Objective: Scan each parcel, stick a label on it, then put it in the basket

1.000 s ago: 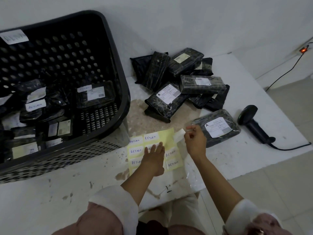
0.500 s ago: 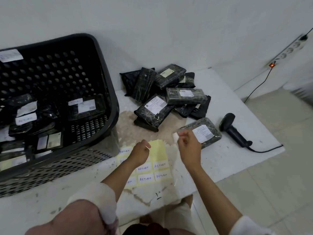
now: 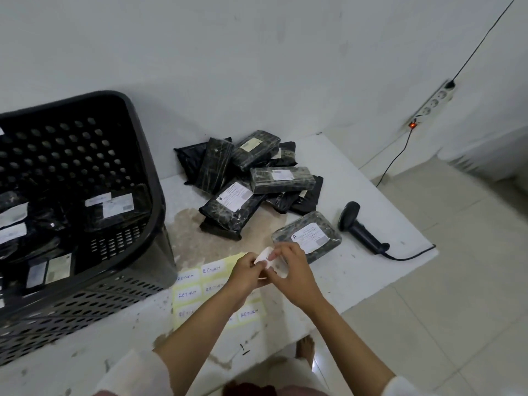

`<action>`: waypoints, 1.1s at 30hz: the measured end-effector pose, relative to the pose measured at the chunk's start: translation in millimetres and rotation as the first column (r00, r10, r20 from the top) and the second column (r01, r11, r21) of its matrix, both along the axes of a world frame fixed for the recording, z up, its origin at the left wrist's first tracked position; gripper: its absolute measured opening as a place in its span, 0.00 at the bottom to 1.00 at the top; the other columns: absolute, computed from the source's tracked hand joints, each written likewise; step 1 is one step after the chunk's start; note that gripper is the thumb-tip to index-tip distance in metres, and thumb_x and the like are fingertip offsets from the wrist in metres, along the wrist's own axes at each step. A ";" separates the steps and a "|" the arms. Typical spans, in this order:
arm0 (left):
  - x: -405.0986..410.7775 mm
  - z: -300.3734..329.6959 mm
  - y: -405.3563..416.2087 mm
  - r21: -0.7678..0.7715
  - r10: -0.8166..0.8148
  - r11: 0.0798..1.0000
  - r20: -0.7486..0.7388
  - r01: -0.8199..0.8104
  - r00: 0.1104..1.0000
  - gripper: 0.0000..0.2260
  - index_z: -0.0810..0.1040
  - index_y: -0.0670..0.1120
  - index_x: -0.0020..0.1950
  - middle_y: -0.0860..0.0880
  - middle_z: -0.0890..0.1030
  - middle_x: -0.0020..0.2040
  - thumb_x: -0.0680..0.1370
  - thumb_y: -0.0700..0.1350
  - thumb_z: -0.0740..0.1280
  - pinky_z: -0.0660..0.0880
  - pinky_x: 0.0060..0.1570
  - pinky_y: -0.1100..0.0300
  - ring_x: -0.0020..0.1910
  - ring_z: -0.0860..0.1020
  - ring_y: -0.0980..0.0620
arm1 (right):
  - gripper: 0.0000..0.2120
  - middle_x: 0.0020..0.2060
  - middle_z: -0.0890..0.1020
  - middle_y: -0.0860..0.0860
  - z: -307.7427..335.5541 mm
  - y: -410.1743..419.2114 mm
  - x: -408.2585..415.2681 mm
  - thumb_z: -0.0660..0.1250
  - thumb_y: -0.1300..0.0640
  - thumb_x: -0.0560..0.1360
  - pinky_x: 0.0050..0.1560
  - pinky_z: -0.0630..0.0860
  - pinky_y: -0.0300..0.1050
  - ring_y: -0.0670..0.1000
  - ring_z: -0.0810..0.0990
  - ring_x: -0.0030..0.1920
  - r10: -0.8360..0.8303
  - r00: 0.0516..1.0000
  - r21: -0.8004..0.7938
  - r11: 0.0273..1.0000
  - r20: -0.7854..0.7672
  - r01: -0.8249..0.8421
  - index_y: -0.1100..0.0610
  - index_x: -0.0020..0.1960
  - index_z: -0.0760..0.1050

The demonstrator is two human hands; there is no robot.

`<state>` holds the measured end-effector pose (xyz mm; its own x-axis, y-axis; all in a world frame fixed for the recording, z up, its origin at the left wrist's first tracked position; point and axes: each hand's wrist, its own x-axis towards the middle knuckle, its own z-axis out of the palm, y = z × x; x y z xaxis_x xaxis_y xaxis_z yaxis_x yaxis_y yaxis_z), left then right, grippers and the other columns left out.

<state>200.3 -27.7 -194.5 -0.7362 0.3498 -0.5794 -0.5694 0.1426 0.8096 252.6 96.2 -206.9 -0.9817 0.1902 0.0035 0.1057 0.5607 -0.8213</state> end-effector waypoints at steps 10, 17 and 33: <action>-9.1 -10.7 50.0 -0.213 -0.070 0.976 -0.147 0.038 0.987 0.01 0.75 0.38 0.46 0.48 0.76 0.32 0.78 0.34 0.65 0.81 0.49 0.49 0.33 0.80 0.51 | 0.08 0.38 0.83 0.56 -3.6 71.4 -13.2 0.72 0.63 0.73 0.36 0.74 0.33 0.50 0.81 0.38 -0.191 0.961 -0.280 0.929 0.203 0.243 0.55 0.45 0.73; -31.7 -19.3 73.4 -0.276 0.126 0.945 -0.187 -0.175 0.974 0.04 0.74 0.39 0.46 0.44 0.78 0.36 0.76 0.32 0.67 0.79 0.42 0.55 0.31 0.78 0.50 | 0.04 0.38 0.78 0.52 -20.4 102.1 -52.0 0.67 0.64 0.76 0.42 0.75 0.37 0.49 0.76 0.40 -0.069 0.964 -0.180 0.977 0.256 0.118 0.58 0.43 0.74; -53.9 -44.7 104.5 -0.442 0.338 0.787 -0.273 -0.430 0.901 0.07 0.73 0.42 0.40 0.42 0.79 0.42 0.77 0.34 0.66 0.82 0.36 0.50 0.39 0.81 0.44 | 0.02 0.45 0.82 0.54 -43.1 113.0 -119.2 0.65 0.59 0.77 0.47 0.77 0.50 0.53 0.80 0.45 0.113 0.941 0.136 0.977 0.320 -0.164 0.58 0.48 0.74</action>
<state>146.4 76.8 -239.2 -0.8515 -0.2720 -0.4484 -0.5207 0.3371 0.7843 133.4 209.1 -250.0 -0.9556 0.0741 -0.2851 0.2518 0.7078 -0.6599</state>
